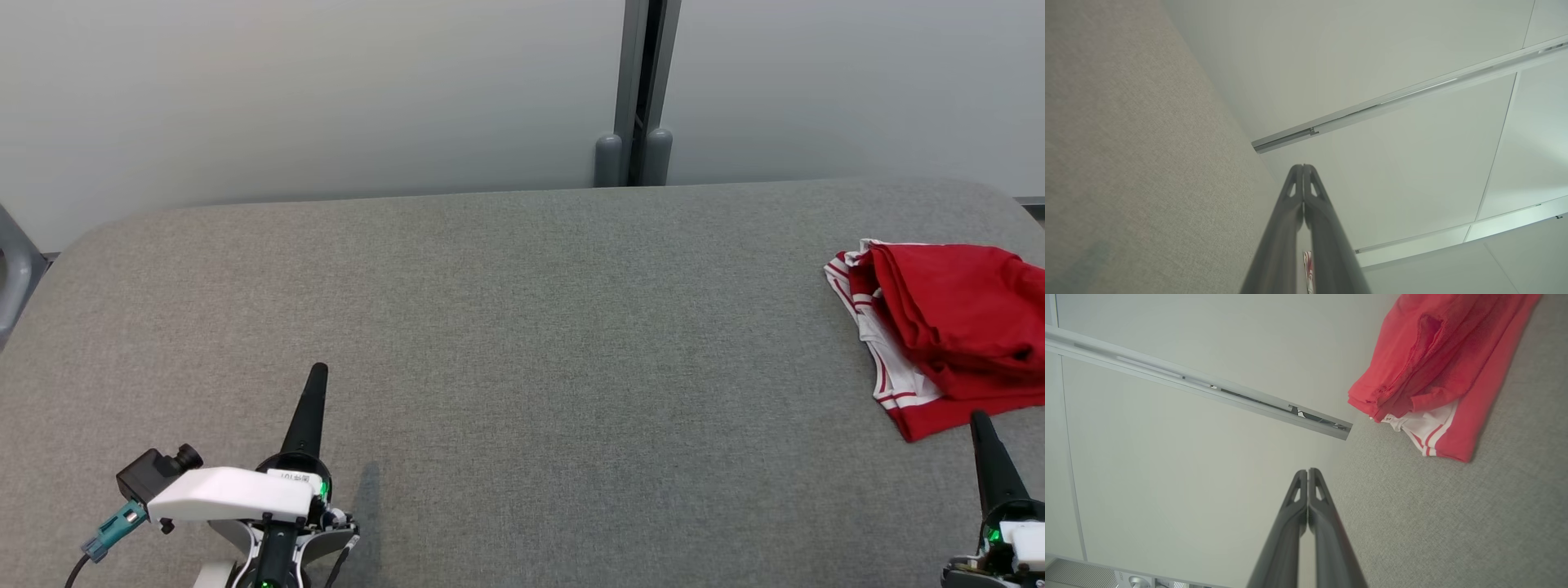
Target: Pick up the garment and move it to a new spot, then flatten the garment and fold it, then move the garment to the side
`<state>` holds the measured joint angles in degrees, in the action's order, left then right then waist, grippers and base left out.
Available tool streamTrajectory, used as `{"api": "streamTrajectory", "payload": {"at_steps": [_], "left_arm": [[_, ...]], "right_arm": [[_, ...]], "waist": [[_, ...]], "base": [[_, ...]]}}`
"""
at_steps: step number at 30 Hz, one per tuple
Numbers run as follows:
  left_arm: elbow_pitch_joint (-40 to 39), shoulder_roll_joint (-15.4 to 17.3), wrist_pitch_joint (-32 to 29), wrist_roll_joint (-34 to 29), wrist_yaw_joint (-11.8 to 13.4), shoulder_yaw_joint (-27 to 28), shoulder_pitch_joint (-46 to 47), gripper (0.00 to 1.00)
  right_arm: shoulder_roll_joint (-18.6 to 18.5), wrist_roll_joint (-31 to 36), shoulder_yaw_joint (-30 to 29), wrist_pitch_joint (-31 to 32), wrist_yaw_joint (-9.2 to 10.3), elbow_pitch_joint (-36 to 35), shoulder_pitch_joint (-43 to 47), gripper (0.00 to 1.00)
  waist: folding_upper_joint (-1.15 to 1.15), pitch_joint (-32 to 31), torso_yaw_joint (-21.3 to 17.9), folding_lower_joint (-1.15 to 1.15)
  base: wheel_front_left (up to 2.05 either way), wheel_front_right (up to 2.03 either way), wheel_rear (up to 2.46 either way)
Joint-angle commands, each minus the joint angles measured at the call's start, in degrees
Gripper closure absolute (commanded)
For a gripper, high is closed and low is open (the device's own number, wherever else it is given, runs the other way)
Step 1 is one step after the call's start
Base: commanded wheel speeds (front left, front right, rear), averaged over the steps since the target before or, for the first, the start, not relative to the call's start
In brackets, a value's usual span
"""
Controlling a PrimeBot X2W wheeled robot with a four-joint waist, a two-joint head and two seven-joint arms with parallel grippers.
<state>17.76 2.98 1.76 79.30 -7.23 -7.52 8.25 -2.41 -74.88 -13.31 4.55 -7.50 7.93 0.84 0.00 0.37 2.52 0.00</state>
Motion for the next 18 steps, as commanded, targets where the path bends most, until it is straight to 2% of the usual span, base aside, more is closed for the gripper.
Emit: {"api": "streamTrajectory", "payload": {"at_steps": [1, 18], "left_arm": [[-0.13, 0.36, -0.27, 1.38, -0.31, 0.26, 1.35, 1.00], [0.45, 0.33, -1.98, 8.24, -0.36, 0.47, 2.63, 1.00]], "right_arm": [[-0.57, -1.54, -0.55, 0.61, 0.00, -0.78, 0.44, 1.00], [-0.64, -10.06, -2.49, 2.94, 0.01, -1.55, 1.20, 1.00]], "waist": [[0.00, -0.02, -0.10, 0.00], [0.00, -0.15, -1.17, 0.00]], "base": [[0.00, 0.00, 0.00], [0.00, 0.00, 0.00]]}}
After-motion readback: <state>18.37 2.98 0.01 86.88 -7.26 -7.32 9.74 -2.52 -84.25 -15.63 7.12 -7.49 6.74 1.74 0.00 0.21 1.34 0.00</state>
